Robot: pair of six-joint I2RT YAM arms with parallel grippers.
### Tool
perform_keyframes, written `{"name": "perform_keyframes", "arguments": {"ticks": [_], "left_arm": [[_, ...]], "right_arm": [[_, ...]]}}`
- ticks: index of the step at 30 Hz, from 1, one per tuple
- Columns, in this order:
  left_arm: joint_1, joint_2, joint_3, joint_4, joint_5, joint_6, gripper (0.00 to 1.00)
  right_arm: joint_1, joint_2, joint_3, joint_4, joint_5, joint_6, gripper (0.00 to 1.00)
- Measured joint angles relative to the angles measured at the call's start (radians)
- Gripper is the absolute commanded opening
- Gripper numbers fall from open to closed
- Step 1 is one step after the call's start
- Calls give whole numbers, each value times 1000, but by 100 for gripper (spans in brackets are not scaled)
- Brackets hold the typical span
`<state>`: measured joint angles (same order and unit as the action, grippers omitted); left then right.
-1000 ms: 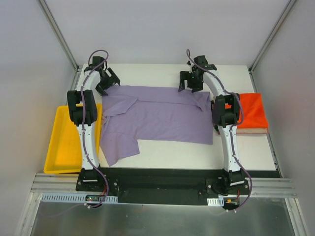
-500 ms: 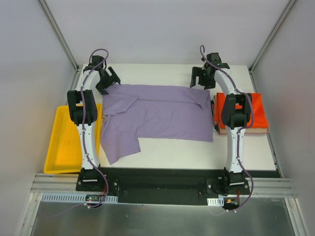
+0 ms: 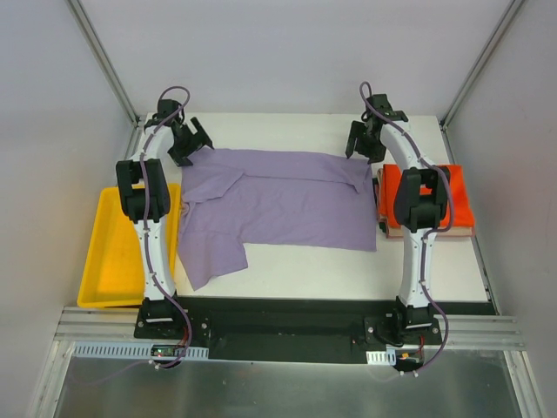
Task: Fold and stack the t-shirts
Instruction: Fold the flattened tshirt in 1/3 of the way
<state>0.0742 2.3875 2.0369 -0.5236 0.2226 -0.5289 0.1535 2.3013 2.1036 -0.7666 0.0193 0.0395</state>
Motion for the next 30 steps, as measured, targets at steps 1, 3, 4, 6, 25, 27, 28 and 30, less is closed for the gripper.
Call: {"name": "perform_keyframes", "arguments": {"ticks": [1, 3, 4, 6, 25, 27, 28, 30], "left_arm": [[2, -2, -5, 5, 5, -2, 99], [6, -4, -12, 15, 13, -6, 99], [7, -5, -14, 19, 16, -7, 99], [13, -10, -24, 32, 26, -10, 99], [19, -15, -49, 89, 58, -37, 99], [19, -15, -50, 92, 60, -38, 99], [19, -15, -51, 93, 61, -39, 99], [19, -15, -53, 97, 61, -40, 99]], "right_arm": [[0, 6, 0, -2, 6, 3, 68], [-2, 28, 6, -6, 11, 6, 67], [-2, 38, 10, -8, 11, 10, 68], [-5, 67, 19, -10, 11, 18, 67], [-6, 78, -46, -10, 60, 55, 69], [-6, 77, -49, -7, 57, 58, 68], [-7, 77, -49, -6, 55, 59, 67], [-8, 77, -49, -5, 45, 64, 62]]}}
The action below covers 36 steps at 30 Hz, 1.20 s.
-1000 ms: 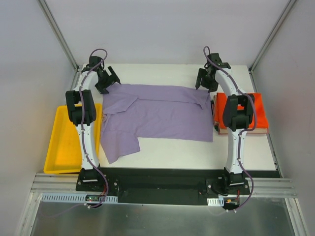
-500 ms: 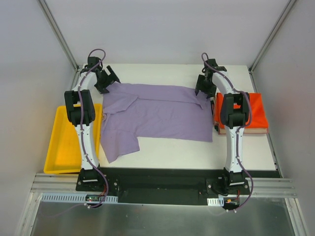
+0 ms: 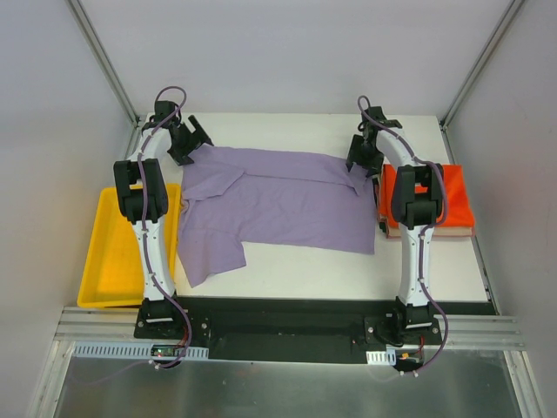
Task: Fold and stack the t-shirts
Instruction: Fold the flattened tshirt in 1/3 of the way
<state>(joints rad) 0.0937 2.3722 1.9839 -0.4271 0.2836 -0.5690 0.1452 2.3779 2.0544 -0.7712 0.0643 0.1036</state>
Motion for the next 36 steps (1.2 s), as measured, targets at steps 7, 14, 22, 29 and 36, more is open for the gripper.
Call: {"name": "perform_keyframes", "arguments": {"ticks": [7, 14, 22, 29, 36], "left_arm": [[0, -2, -3, 5, 1, -1, 99], [6, -2, -4, 6, 7, -8, 99], [13, -2, -8, 15, 23, -15, 99], [13, -2, -12, 23, 31, -19, 99], [13, -2, -14, 28, 31, -20, 99]], "right_arm": [[-6, 1, 0, 53, -65, 19, 33], [-6, 1, 0, 90, -42, 19, 29], [-6, 0, 3, 85, -7, -22, 1], [-6, 6, 123, 2, 39, -60, 1], [-7, 35, 232, -56, 113, -126, 24]]}}
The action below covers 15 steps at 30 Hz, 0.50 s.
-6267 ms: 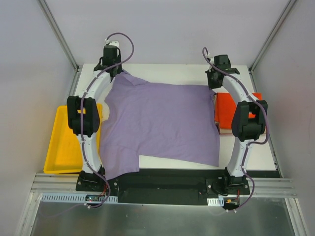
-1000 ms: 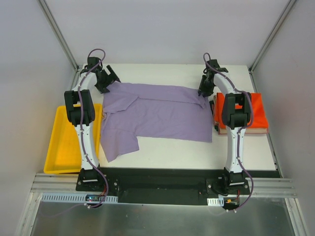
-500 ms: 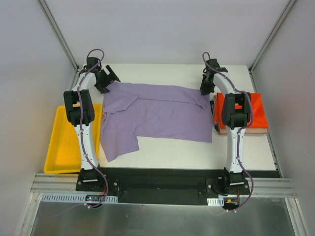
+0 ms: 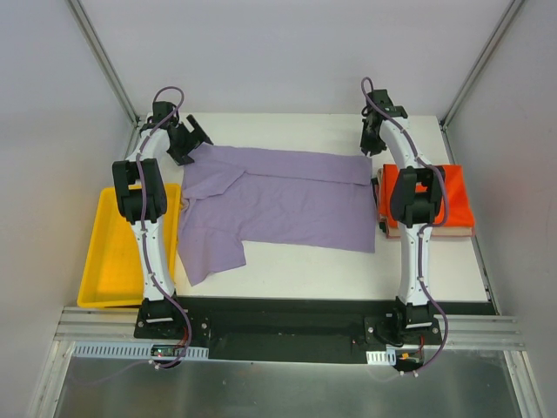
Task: Fold and stack the t-shirts
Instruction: Fold the flattened tshirt in 1/3 of the way
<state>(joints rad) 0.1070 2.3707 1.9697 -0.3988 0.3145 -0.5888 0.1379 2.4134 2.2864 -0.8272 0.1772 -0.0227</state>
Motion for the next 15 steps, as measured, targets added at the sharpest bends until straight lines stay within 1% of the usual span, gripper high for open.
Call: {"name": "perform_keyframes", "arguments": {"ticks": [2, 4, 5, 6, 9, 11, 12, 13, 15], "left_arm": [[5, 0, 0, 0, 0, 0, 99], [6, 0, -1, 0, 2, -2, 99], [6, 0, -2, 2, 4, -3, 99], [6, 0, -2, 2, 6, -3, 99], [6, 0, -2, 3, 14, -3, 99], [12, 0, -2, 4, 19, -4, 99], [13, 0, -2, 4, 20, -4, 99], [13, 0, -3, 5, 22, -6, 99], [13, 0, -3, 6, 24, -6, 99]], "right_arm": [[-3, 8, 4, -8, 18, -12, 41], [-8, 17, 5, -19, 38, -23, 41], [-10, 20, 9, -25, 48, -26, 43], [-10, 23, 10, -29, 57, -31, 49], [-14, 23, 14, -33, 70, -42, 76], [-15, 21, 14, -31, 60, -50, 79], [-14, 19, 11, -30, 45, -54, 89], [-13, 14, 4, -29, 33, -56, 96], [-8, -14, -40, -26, -14, -54, 96]]}}
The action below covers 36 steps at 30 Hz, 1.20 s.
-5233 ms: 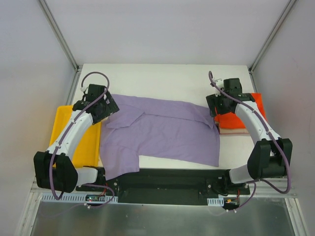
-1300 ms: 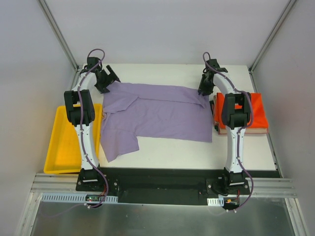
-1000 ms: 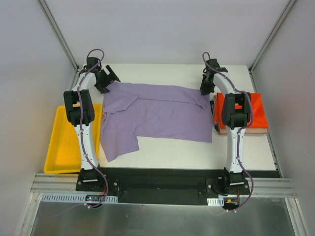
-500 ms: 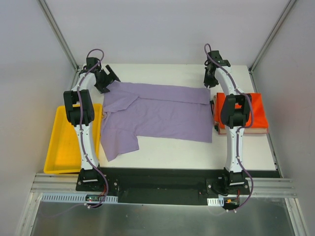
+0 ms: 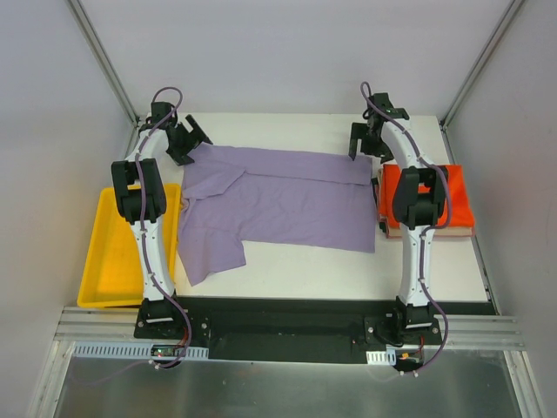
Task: Fold and stack the t-shirts
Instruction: Fold the flattened tshirt in 1/3 of the way
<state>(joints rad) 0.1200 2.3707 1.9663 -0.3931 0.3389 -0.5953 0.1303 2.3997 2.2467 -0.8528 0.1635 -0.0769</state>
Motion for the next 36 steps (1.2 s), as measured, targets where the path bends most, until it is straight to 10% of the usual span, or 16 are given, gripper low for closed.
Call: {"name": "perform_keyframes", "arguments": {"ticks": [17, 36], "left_arm": [[6, -1, -10, 14, 16, -2, 99], [1, 13, 97, -17, 28, 14, 99]], "right_arm": [[95, -58, -189, 44, -288, 91, 96], [37, 20, 24, -8, -330, 40, 96]]}}
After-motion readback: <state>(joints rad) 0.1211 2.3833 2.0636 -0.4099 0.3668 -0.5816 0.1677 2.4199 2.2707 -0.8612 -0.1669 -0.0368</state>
